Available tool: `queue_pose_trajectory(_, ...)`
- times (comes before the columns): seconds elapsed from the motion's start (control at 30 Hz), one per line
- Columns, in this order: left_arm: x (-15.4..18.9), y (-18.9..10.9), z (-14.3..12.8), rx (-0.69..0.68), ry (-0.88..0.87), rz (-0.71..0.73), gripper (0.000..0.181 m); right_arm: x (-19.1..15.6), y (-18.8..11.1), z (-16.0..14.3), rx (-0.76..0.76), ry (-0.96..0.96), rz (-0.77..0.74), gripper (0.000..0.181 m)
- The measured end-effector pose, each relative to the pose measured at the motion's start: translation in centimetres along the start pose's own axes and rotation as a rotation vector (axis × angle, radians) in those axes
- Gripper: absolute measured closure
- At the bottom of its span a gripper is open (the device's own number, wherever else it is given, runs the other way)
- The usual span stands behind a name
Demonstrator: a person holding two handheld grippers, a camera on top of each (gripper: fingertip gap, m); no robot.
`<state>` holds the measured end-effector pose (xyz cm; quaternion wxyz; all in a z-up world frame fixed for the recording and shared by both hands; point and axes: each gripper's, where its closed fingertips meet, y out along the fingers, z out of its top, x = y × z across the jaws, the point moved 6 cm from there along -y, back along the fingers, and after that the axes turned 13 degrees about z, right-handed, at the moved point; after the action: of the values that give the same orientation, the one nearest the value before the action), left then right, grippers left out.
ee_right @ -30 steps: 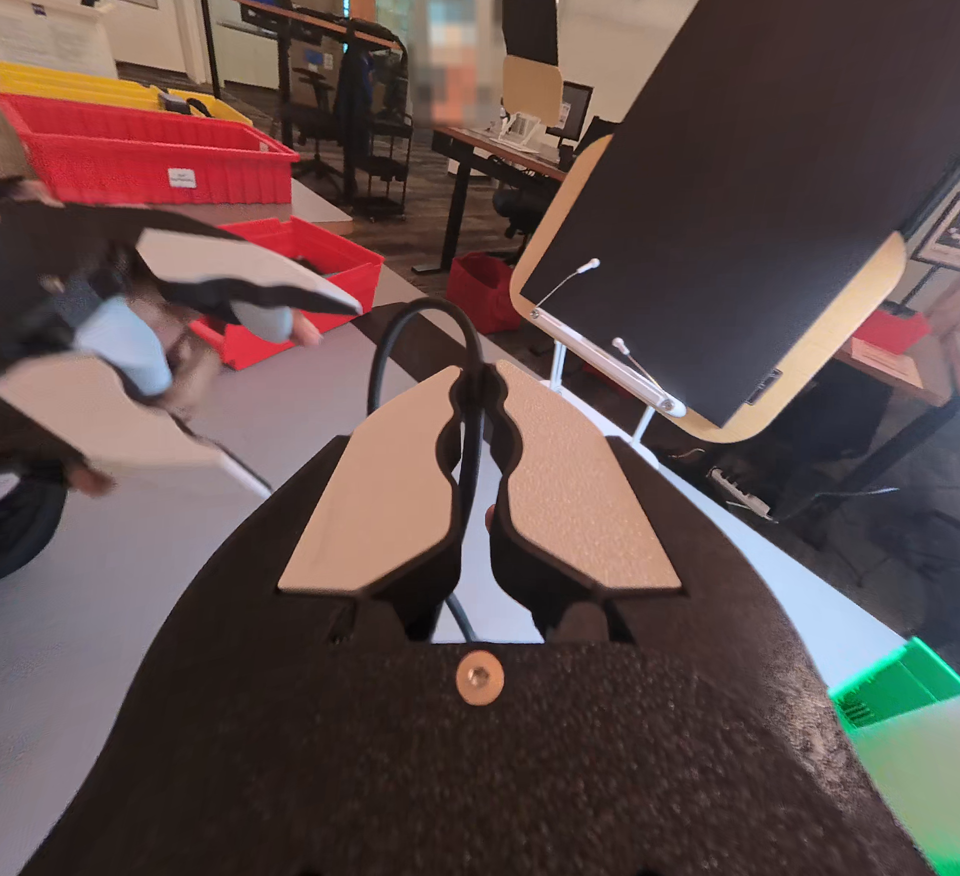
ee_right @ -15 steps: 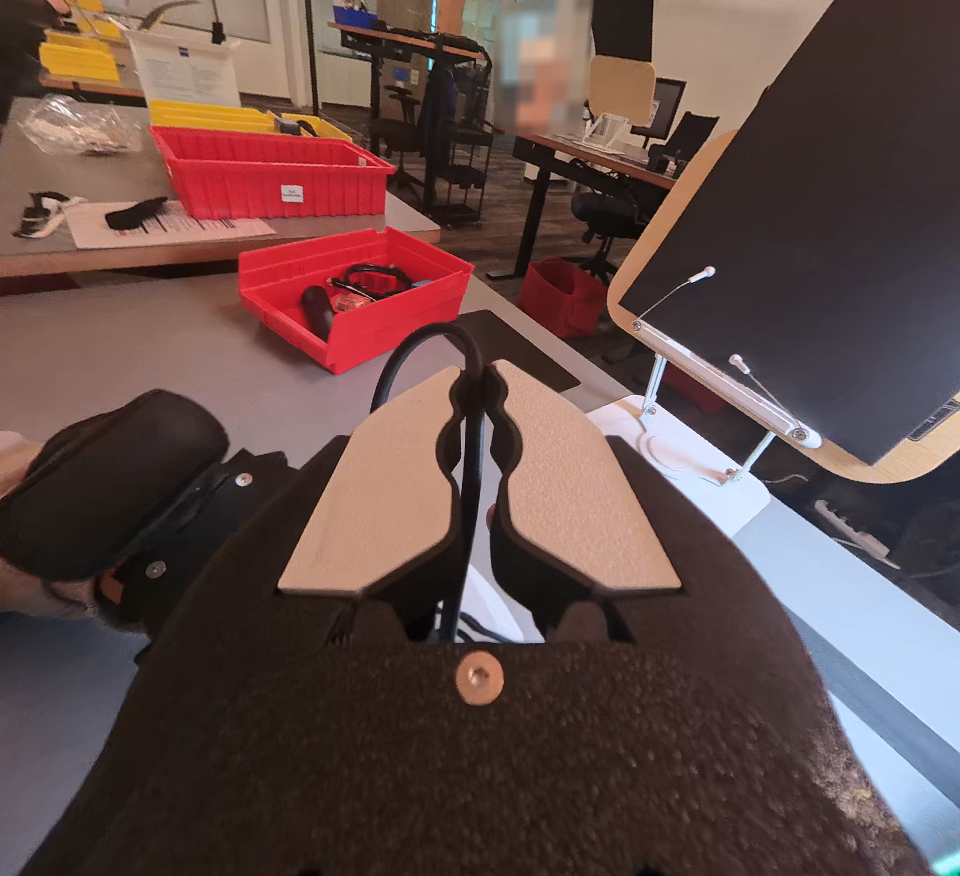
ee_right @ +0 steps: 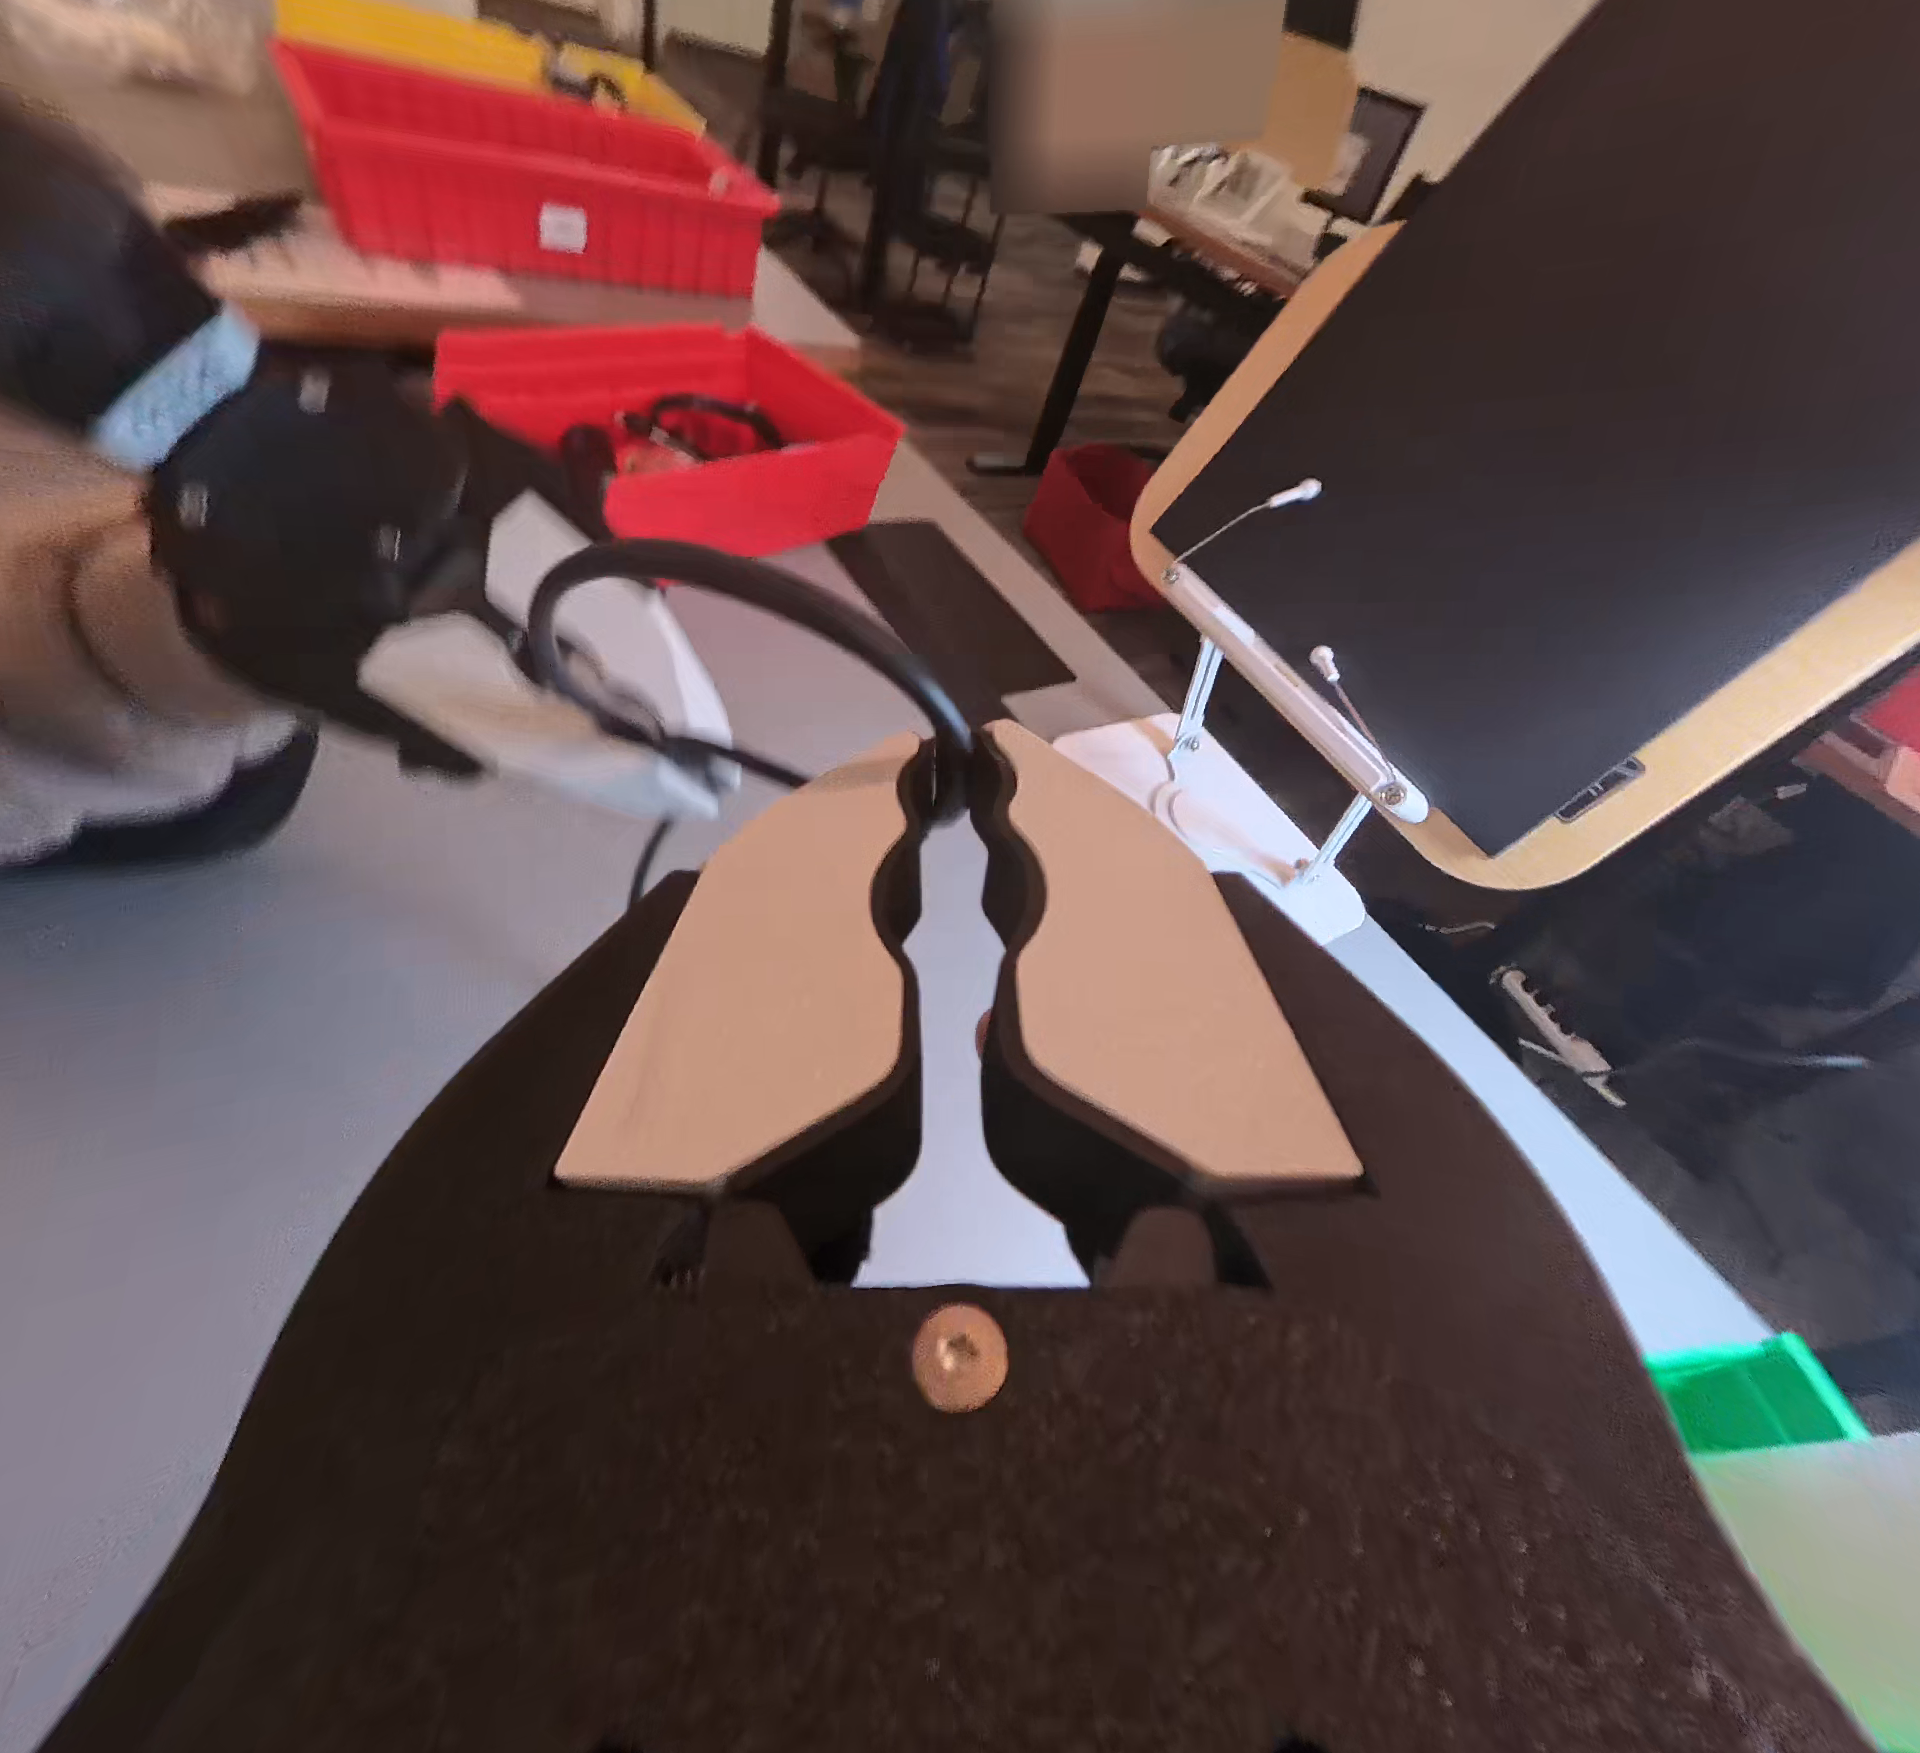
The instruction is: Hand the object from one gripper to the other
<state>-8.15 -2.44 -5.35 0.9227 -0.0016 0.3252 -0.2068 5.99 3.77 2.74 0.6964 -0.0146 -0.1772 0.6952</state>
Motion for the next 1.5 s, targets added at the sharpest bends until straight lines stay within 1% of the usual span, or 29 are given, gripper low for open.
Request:
queue_pose_trajectory(0.03,-0.7,-0.4,0.1,-0.002,-0.028,-0.014,0.177,-0.2,-0.4,-0.6,-0.029,-0.063,0.049,0.175)
queue_pose_trajectory(0.1,-2.1,-1.4,0.4,0.023,-0.119,-0.054,0.176,-1.7,-0.7,-1.8,-0.051,-0.209,0.211,0.175)
queue_pose_trajectory(0.13,-2.6,-1.8,0.6,0.041,-0.173,-0.09,0.176,-2.4,-0.5,-2.4,-0.061,-0.223,0.293,0.175)
queue_pose_trajectory(0.17,-3.1,-2.3,0.8,0.066,-0.234,-0.127,0.176,-2.7,-0.1,-2.9,-0.081,-0.191,0.351,0.175)
queue_pose_trajectory(0.23,-4.0,-2.9,1.2,0.109,-0.34,-0.167,0.176,-2.7,1.6,-3.7,-0.127,-0.125,0.391,0.175)
queue_pose_trajectory(0.27,-4.5,-3.1,1.2,0.122,-0.373,-0.172,0.175,-3.0,2.6,-4.2,-0.154,-0.121,0.414,0.175)
queue_pose_trajectory(0.4,-6.2,-3.7,1.0,0.167,-0.477,-0.16,0.176,-5.8,6.9,-5.0,-0.195,-0.202,0.518,0.175)
queue_pose_trajectory(0.5,-7.4,-4.5,0.8,0.202,-0.506,-0.141,0.176,-7.6,9.6,-6.0,-0.276,-0.26,0.551,0.16)
queue_pose_trajectory(0.57,-8.1,-5.1,0.9,0.211,-0.489,-0.121,0.176,-8.3,9.7,-6.4,-0.283,-0.2,0.66,0.149)
queue_pose_trajectory(0.6,-8.4,-5.5,0.9,0.216,-0.472,-0.115,0.176,-8.4,9.2,-6.3,-0.257,-0.149,0.717,0.143)
queue_pose_trajectory(0.63,-8.6,-5.9,1.1,0.224,-0.452,-0.109,0.176,-8.1,8.6,-5.9,-0.214,-0.102,0.753,0.138)
queue_pose_trajectory(0.7,-8.7,-6.6,1.3,0.243,-0.408,-0.121,0.176,-6.6,7.1,-4.9,-0.082,-0.041,0.741,0.13)
queue_pose_trajectory(0.77,-8.5,-7.1,1.4,0.25,-0.361,-0.163,0.176,-4.8,5.4,-3.7,0.065,0.014,0.712,0.126)
queue_pose_trajectory(0.87,-7.2,-7.5,1.3,0.248,-0.293,-0.285,0.176,-2.8,3.5,-2.1,0.215,0.018,0.592,0.126)
queue_pose_trajectory(0.93,-5.5,-7.6,1.0,0.222,-0.232,-0.408,0.176,-2.8,2.6,-1.5,0.241,-0.007,0.587,0.127)
queue_pose_trajectory(1.0,-3.4,-7.5,0.6,0.18,-0.167,-0.531,0.176,-3.6,2.1,-1.2,0.229,-0.035,0.634,0.128)
queue_pose_trajectory(1.07,-1.2,-7.1,0.2,0.131,-0.108,-0.635,0.176,-4.7,2.2,-1.4,0.2,-0.043,0.713,0.129)
queue_pose_trajectory(1.17,2.0,-6.6,0.3,0.1,-0.027,-0.753,0.176,-6.5,3.5,-2.6,0.121,0.012,0.902,0.127)
queue_pose_trajectory(1.27,3.7,-6.4,1.0,0.156,0.032,-0.771,0.176,-8.0,6.6,-4.9,-0.002,0.079,1.019,0.102)
queue_pose_trajectory(1.3,3.9,-6.5,1.4,0.185,0.035,-0.763,0.176,-8.5,7.7,-5.5,-0.039,0.1,1.041,0.09)
queue_pose_trajectory(1.37,3.7,-6.5,1.9,0.237,0.032,-0.723,0.176,-9.7,9.3,-6.1,-0.068,0.108,1.078,0.079)
queue_pose_trajectory(1.43,3.3,-6.6,2.1,0.286,0.016,-0.695,0.176,-10.6,10.6,-6.1,-0.052,0.098,1.075,0.076)
queue_pose_trajectory(1.5,2.9,-6.8,2.4,0.327,-0.013,-0.696,0.175,-11.3,11.8,-5.7,-0.007,0.084,1.054,0.078)
